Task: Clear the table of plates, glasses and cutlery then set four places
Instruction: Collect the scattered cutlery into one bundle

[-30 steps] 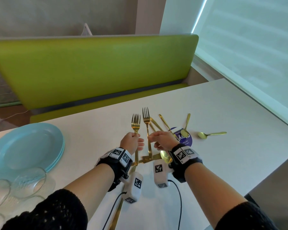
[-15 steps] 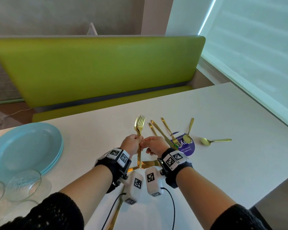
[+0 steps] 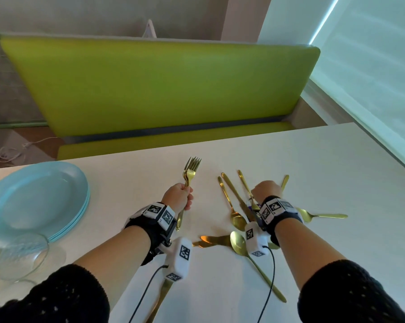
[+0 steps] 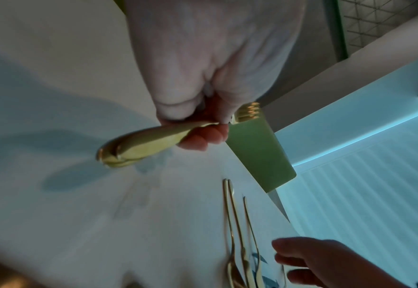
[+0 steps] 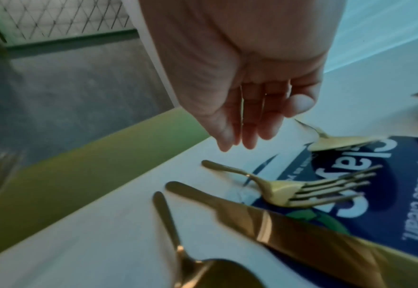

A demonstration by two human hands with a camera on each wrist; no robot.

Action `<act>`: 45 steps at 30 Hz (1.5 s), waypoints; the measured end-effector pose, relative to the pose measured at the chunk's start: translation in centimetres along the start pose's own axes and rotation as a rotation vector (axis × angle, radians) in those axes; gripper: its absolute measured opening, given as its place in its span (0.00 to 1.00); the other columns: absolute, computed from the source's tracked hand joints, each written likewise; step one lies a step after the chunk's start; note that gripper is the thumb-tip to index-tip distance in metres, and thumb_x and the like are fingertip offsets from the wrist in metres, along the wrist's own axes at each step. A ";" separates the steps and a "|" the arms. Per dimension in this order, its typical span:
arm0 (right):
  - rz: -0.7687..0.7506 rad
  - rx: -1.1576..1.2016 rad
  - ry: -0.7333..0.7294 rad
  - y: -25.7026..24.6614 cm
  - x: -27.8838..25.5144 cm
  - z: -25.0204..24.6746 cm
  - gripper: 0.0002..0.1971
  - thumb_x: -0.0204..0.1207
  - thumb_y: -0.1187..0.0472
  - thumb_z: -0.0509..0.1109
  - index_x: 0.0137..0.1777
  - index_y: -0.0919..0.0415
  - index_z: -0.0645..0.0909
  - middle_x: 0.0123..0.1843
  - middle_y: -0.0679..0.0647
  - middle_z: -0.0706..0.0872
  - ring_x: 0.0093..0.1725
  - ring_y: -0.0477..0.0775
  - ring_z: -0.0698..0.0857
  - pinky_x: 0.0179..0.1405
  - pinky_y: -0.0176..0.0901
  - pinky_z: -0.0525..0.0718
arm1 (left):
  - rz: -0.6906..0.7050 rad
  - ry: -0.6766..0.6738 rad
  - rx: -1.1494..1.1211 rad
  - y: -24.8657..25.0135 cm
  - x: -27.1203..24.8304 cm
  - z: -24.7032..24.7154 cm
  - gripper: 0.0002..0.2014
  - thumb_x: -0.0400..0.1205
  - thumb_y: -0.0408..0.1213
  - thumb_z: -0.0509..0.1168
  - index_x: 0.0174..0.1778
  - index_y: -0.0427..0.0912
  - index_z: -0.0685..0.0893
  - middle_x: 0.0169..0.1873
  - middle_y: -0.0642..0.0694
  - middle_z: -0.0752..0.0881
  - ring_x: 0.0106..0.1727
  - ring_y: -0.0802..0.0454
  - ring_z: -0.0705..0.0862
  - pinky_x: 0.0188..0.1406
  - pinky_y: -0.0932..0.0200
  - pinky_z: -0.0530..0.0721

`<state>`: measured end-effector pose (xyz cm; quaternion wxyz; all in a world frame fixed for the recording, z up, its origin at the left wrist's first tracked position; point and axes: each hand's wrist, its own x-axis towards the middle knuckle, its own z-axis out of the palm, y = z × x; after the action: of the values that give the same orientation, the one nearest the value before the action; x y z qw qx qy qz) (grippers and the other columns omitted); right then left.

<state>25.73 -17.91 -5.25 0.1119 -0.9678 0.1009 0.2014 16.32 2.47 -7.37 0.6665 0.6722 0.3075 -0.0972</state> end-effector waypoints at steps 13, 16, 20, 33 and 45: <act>0.044 -0.093 0.029 -0.4 2.2 1.7 0.15 0.78 0.62 0.64 0.29 0.64 0.72 0.39 0.57 0.79 0.41 0.56 0.78 0.39 0.41 0.76 | -0.031 -0.016 0.064 0.4 0.9 -0.1 0.09 0.85 0.28 0.49 0.44 0.38 0.73 0.30 0.45 0.76 0.28 0.52 0.73 0.28 0.60 0.73; -0.014 -0.088 0.036 -0.9 1.2 0.9 0.09 0.78 0.64 0.62 0.38 0.66 0.78 0.46 0.60 0.85 0.47 0.59 0.84 0.43 0.43 0.80 | -0.036 -0.006 0.087 0.9 0.6 -0.2 0.09 0.85 0.27 0.49 0.44 0.38 0.73 0.30 0.45 0.76 0.28 0.52 0.73 0.27 0.62 0.72; -0.299 -0.329 0.167 -2.4 -1.4 -0.6 0.11 0.80 0.61 0.61 0.56 0.61 0.83 0.55 0.57 0.86 0.59 0.59 0.80 0.58 0.48 0.77 | -0.007 0.074 0.221 1.8 0.5 -1.4 0.09 0.82 0.28 0.51 0.48 0.39 0.76 0.35 0.44 0.80 0.34 0.48 0.78 0.37 0.55 0.80; -1.044 -0.803 0.211 -6.1 -15.0 1.1 0.11 0.78 0.60 0.65 0.57 0.52 0.85 0.57 0.53 0.83 0.62 0.58 0.76 0.64 0.54 0.74 | -0.007 -0.380 0.652 1.8 -7.5 -3.2 0.11 0.63 0.27 0.61 0.40 0.39 0.76 0.33 0.41 0.76 0.36 0.45 0.73 0.34 0.57 0.70; -0.980 -0.773 0.172 -5.8 -23.6 1.7 0.14 0.82 0.55 0.60 0.56 0.53 0.87 0.54 0.54 0.83 0.59 0.57 0.76 0.56 0.47 0.71 | 0.189 -0.537 0.624 -1.2 -14.2 -5.1 0.04 0.77 0.30 0.63 0.43 0.37 0.83 0.35 0.46 0.86 0.27 0.60 0.80 0.29 0.70 0.76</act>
<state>5.27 -8.42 4.02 -0.1753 -0.8849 -0.4259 0.0702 2.97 3.20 -0.24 0.4935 0.8177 0.0156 -0.2960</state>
